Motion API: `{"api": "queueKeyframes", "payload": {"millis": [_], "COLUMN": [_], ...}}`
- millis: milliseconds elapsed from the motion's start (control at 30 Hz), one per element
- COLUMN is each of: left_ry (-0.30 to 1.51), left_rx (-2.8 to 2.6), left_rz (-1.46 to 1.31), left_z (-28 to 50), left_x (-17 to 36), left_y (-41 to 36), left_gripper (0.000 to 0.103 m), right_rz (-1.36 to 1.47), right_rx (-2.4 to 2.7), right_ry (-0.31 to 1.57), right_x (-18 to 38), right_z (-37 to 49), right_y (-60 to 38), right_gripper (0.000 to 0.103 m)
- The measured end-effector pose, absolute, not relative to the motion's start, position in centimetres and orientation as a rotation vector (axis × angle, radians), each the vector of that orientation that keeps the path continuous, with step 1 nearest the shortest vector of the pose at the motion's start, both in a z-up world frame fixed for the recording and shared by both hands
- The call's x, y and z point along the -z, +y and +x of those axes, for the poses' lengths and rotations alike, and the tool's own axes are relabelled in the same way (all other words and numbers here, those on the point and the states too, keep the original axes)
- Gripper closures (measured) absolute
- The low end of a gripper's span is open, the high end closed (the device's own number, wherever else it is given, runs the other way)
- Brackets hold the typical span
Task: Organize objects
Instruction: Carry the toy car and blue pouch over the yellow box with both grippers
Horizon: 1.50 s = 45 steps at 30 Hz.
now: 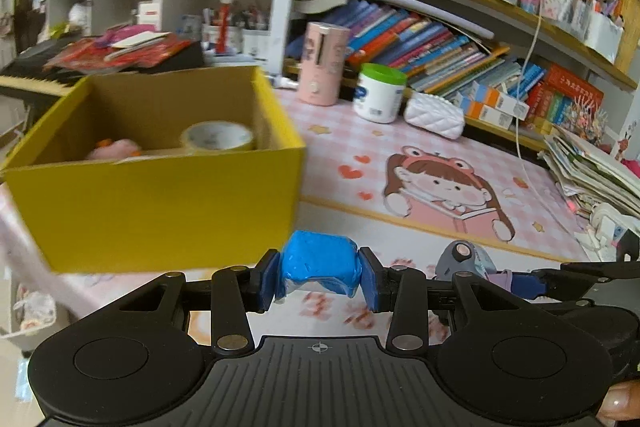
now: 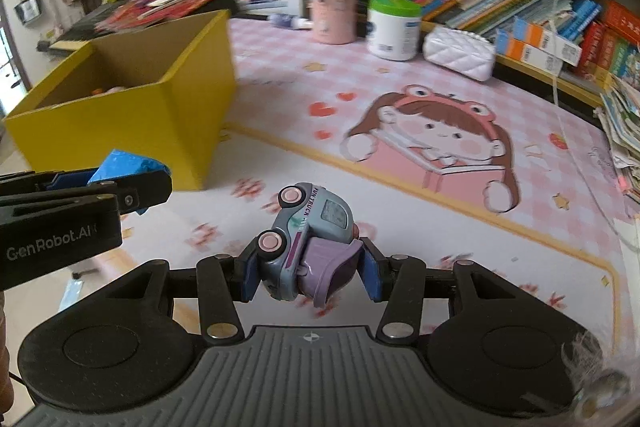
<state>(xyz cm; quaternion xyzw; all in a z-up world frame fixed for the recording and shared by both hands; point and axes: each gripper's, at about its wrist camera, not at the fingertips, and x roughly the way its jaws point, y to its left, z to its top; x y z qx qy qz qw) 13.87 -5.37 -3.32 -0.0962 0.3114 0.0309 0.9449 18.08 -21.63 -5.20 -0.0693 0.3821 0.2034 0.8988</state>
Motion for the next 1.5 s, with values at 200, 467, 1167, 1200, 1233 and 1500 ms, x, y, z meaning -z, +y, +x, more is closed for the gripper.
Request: {"api": "queueKeyframes", "payload": {"millis": [200,467,1167,1200,1233,1500], "left_ry": [0.635,0.622,0.539,0.537,0.534,0.471], "left_rx": [-0.109,-0.156,-0.161,-0.157,-0.155,-0.144], "left_rz": [-0.219,-0.237,-0.211,-0.212,-0.212,-0.218], "left_z": [9.8,5.6,-0.2,-0.2,-0.2,0.7], "left_x": [3.1,2.8,1.2,1.2,1.1,0.1], "left_y": [-2.2,1.2,6.0,6.0,6.0,6.4], "left_gripper": [0.063,0.063,0.063,0.063,0.063,0.063], "right_rz": [-0.163,-0.181,-0.192,-0.195,-0.196,-0.185], "right_rx": [-0.476,-0.522,-0.561,-0.559,-0.556,-0.517], "right_ry": [0.788,0.773,0.718,0.717,0.716,0.656], "right_x": [5.1,4.7,3.5,3.4,3.4,2.1], "right_z": [14.2,10.2,4.7,4.7,4.6,5.8], "right_y": [-18.0,-14.3,-8.4,-8.3,-8.3,-8.4], "right_gripper": [0.057,0.057,0.057,0.057,0.057,0.057]}}
